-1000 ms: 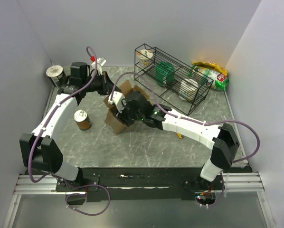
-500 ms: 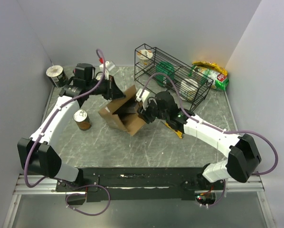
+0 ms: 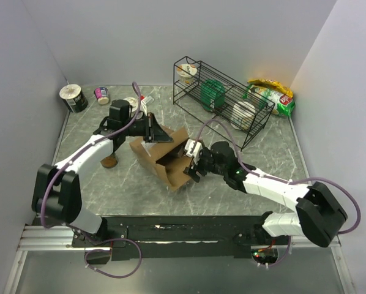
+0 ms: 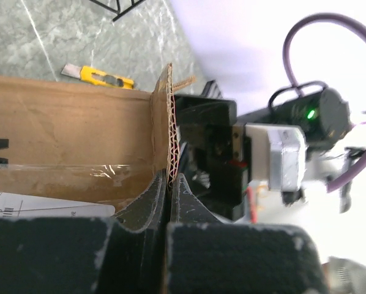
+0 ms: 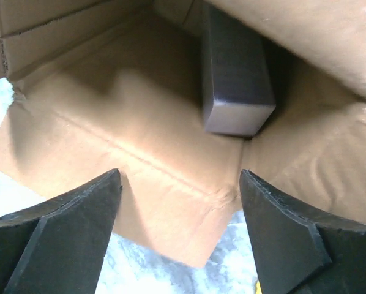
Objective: Unpack the express box
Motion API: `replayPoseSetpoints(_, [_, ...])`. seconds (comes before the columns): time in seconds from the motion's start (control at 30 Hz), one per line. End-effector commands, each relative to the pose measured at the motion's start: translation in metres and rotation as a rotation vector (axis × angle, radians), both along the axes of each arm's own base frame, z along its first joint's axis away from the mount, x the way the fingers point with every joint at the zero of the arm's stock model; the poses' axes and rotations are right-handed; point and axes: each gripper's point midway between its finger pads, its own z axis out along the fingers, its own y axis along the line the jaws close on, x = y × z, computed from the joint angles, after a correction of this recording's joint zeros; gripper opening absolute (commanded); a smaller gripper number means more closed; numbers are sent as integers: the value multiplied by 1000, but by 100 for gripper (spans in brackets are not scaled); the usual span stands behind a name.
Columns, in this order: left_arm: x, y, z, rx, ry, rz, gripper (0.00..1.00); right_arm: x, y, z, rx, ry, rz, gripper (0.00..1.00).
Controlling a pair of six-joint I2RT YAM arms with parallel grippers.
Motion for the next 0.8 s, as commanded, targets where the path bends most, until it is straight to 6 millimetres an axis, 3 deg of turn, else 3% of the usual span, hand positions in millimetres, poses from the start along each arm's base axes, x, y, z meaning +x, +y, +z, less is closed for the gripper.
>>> replayPoseSetpoints(0.0, [5, -11, 19, -161, 105, -30, 1, 8, 3, -17, 10, 87, -61, 86])
replayPoseSetpoints(0.13, [12, -14, 13, -201, 140, -42, 1, 29, 7, -20, 55, 114, -127, 86])
replayPoseSetpoints(0.23, [12, -15, 10, -238, 226, -49, 1, 49, 10, -7, 166, 140, -177, 85])
replayPoseSetpoints(0.43, [20, -18, 17, -270, 212, -95, 1, 78, 26, 13, 244, 80, -184, 84])
replayPoseSetpoints(0.63, [20, -20, 26, -276, 189, -110, 1, 92, 39, 20, 343, 210, -226, 83])
replayPoseSetpoints(0.77, [14, -18, 31, -268, 180, -149, 1, 105, 39, 21, 358, 195, -287, 83])
